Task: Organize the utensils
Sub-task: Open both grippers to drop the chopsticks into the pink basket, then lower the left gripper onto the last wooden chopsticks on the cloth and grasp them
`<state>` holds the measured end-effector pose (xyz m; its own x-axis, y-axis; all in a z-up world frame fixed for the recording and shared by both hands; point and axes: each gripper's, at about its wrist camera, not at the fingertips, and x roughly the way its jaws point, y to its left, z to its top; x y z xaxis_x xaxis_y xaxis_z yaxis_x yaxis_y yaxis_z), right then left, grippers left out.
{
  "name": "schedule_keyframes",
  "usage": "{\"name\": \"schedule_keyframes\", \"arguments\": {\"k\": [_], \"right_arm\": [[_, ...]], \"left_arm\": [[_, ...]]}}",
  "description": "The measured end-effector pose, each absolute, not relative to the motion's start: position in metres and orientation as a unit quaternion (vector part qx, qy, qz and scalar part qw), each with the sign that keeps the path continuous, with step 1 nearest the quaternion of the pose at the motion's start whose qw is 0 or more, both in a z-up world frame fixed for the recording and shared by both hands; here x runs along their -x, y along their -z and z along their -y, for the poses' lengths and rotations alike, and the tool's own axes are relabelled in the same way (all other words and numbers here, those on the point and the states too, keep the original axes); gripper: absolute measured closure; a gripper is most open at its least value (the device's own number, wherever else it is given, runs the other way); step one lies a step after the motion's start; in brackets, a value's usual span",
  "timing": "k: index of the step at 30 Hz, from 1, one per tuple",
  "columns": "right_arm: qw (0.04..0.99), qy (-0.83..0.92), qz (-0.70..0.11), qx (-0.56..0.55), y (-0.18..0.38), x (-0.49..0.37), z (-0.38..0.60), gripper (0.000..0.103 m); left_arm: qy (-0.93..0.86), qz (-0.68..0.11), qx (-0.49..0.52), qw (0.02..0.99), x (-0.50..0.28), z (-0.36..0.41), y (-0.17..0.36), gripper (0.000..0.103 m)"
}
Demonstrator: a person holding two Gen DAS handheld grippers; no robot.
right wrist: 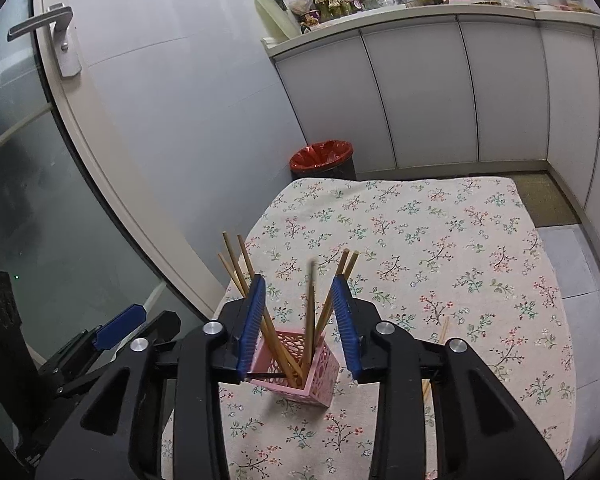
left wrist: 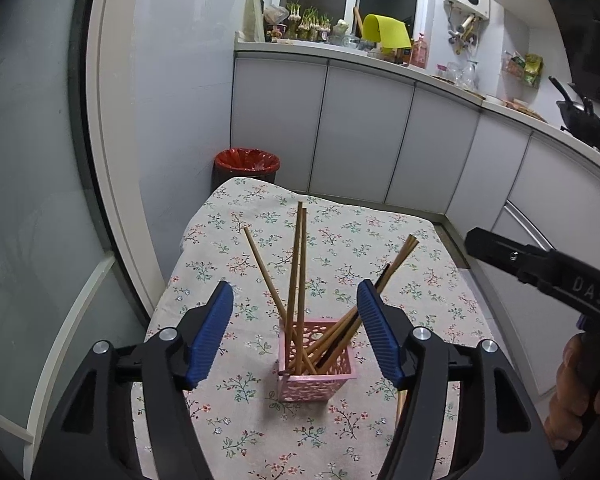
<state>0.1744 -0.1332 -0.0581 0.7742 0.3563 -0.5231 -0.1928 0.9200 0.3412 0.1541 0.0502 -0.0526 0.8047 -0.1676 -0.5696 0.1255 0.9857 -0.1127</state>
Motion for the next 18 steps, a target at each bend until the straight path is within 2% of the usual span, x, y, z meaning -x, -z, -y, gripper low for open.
{"name": "schedule_keyframes", "arguments": {"k": [9,18], "right_arm": [[0.933,-0.13,-0.305,-0.139,0.049,-0.152,0.175,0.041],[0.922,-0.074,-0.357,-0.128,0.076,-0.142,0.225,0.023]], "left_arm": [[0.118,-0.321,0.019,0.94,-0.141,-0.02,0.051,0.024],[0.173,-0.368,-0.053,0.912,-0.131,0.037,0.073,0.021]]}}
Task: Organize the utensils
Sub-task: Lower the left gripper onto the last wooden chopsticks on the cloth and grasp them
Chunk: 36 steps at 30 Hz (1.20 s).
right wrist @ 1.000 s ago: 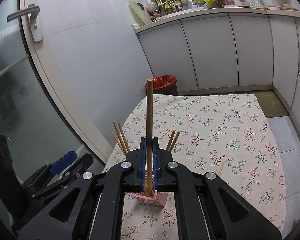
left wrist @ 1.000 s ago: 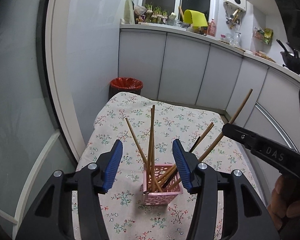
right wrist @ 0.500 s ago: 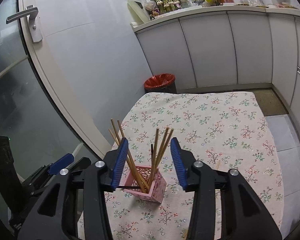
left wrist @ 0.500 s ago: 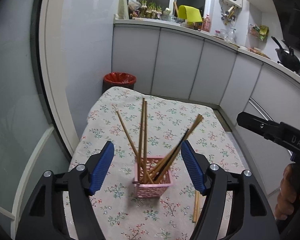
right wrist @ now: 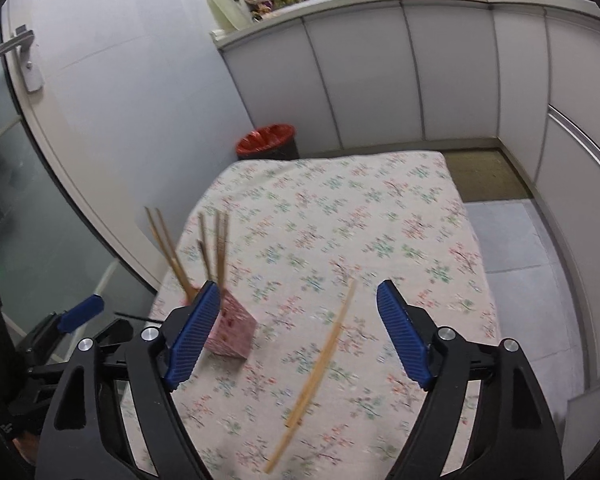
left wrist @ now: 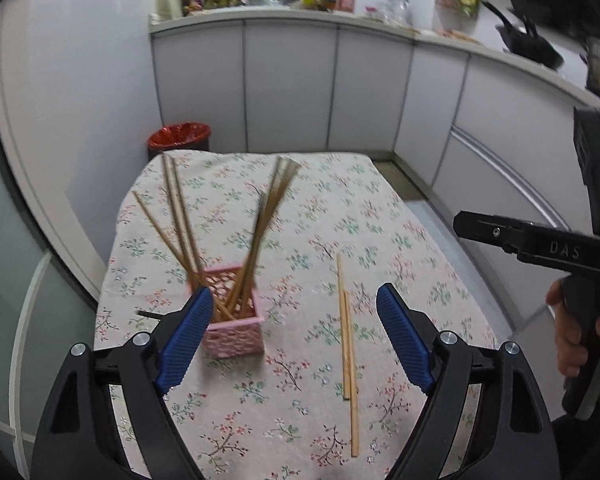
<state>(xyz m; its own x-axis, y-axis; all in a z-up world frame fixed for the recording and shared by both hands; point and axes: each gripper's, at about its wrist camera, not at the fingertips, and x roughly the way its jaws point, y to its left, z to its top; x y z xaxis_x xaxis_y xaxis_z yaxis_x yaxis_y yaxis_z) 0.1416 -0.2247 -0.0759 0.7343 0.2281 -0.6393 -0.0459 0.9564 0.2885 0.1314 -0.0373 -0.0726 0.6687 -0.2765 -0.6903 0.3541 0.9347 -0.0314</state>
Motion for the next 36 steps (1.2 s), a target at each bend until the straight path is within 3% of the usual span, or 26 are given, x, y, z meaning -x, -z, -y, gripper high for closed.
{"name": "schedule_keyframes", "arguments": {"k": [7,16,21,27,36], "right_arm": [[0.902,-0.034,-0.411,-0.123,0.109,-0.14,0.258,0.013],[0.874,0.013,-0.471,-0.121,0.147,-0.142,0.295,0.011],[0.862,0.036,-0.49,-0.129,0.164,-0.143,0.317,0.011],[0.845,0.041,-0.512,-0.151,0.18,-0.147,0.334,0.011],[0.833,0.03,-0.534,-0.141,0.195,-0.155,0.329,0.01]], "left_arm": [[0.19,-0.431,-0.093,0.877,-0.139,0.079,0.109,0.018],[0.191,-0.509,-0.078,0.836,-0.175,0.123,0.156,0.019],[0.174,-0.532,-0.088,0.824,-0.207,0.147,0.191,0.043],[0.153,-0.539,-0.08,0.824,-0.242,0.154,0.212,0.062],[0.133,-0.546,-0.083,0.823,-0.292,0.17,0.251,0.081]]}}
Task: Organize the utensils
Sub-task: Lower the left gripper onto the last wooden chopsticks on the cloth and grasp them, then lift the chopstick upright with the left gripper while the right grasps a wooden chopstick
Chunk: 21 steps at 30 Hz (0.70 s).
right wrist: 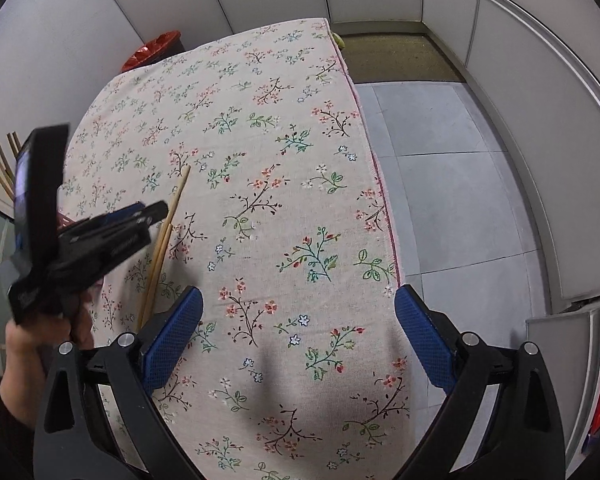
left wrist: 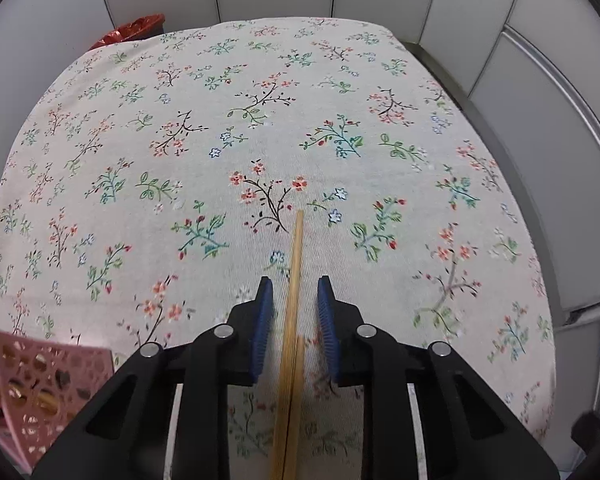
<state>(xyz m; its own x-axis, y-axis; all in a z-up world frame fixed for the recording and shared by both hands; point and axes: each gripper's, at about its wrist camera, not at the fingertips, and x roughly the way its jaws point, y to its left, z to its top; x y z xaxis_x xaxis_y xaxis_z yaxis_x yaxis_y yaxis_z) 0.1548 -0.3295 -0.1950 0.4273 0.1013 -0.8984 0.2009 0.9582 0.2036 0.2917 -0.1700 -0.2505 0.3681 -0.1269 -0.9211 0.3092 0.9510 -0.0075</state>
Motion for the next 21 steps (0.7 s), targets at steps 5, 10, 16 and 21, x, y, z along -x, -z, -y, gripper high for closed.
{"name": "schedule_keyframes", "arguments": {"k": [5,10,16,21], "right_arm": [[0.831,0.031,-0.536,-0.146,0.197,-0.155,0.335,0.01],[0.829,0.034,-0.536,-0.156,0.198,-0.156,0.341,0.01],[0.828,0.035,-0.537,-0.158,0.199,-0.156,0.34,0.01],[0.83,0.032,-0.534,-0.157,0.196,-0.156,0.334,0.01]], "left_arm": [[0.126,-0.547,-0.104,0.821,-0.3,0.179,0.264,0.087],[0.121,-0.537,-0.121,0.826,-0.295,0.179,0.255,0.097],[0.138,-0.505,-0.13,0.842,-0.271,0.173,0.222,0.097],[0.153,-0.476,-0.134,0.855,-0.243,0.162,0.189,0.097]]}}
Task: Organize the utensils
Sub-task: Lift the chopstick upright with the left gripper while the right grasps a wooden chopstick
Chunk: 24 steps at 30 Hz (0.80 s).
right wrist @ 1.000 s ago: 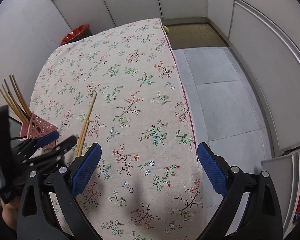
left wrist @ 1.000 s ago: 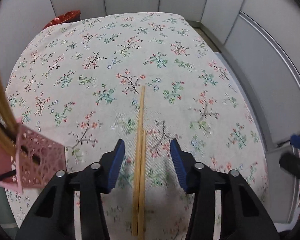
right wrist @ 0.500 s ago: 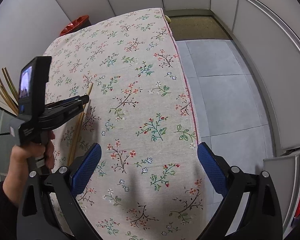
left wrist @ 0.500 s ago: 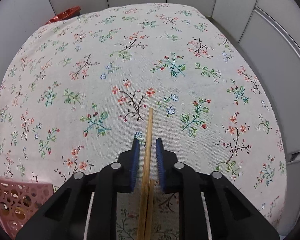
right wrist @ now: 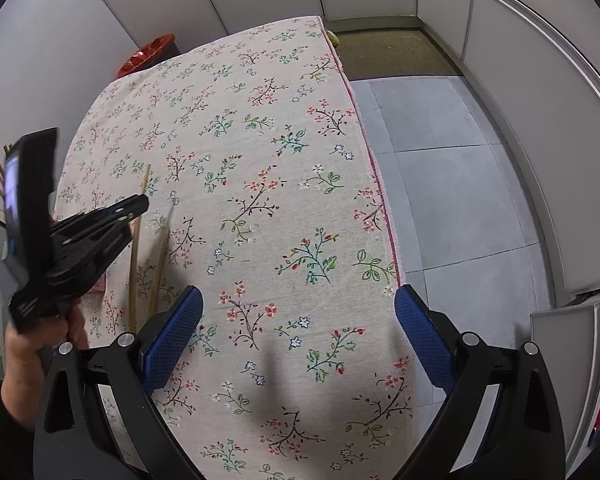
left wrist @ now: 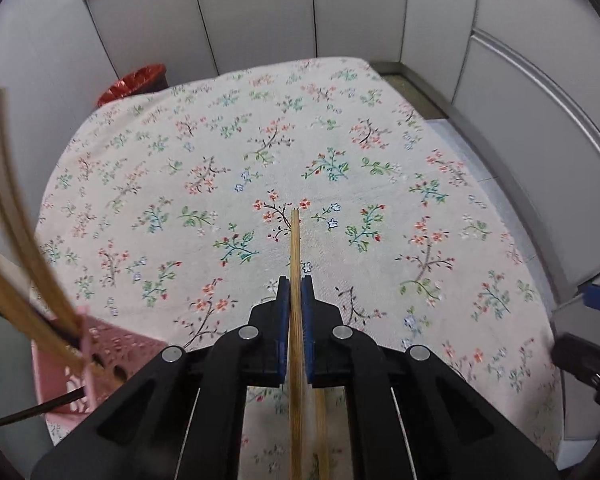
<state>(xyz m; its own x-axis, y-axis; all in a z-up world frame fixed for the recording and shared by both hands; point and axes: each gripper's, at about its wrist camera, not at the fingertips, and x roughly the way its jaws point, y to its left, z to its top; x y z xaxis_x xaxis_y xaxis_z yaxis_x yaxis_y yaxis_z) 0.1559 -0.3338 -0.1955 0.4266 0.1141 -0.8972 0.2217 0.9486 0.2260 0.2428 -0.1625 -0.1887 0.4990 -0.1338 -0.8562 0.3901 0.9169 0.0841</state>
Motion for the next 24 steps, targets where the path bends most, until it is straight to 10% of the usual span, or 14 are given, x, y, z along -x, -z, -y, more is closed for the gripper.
{"name": "schedule_keyframes", "arguments": {"k": [24], "right_arm": [[0.834,-0.014,-0.546,-0.084,0.209,-0.178,0.232,0.02]], "left_arm": [[0.172,-0.378,-0.072,0.907,-0.139,0.044,0.093,0.097]]}}
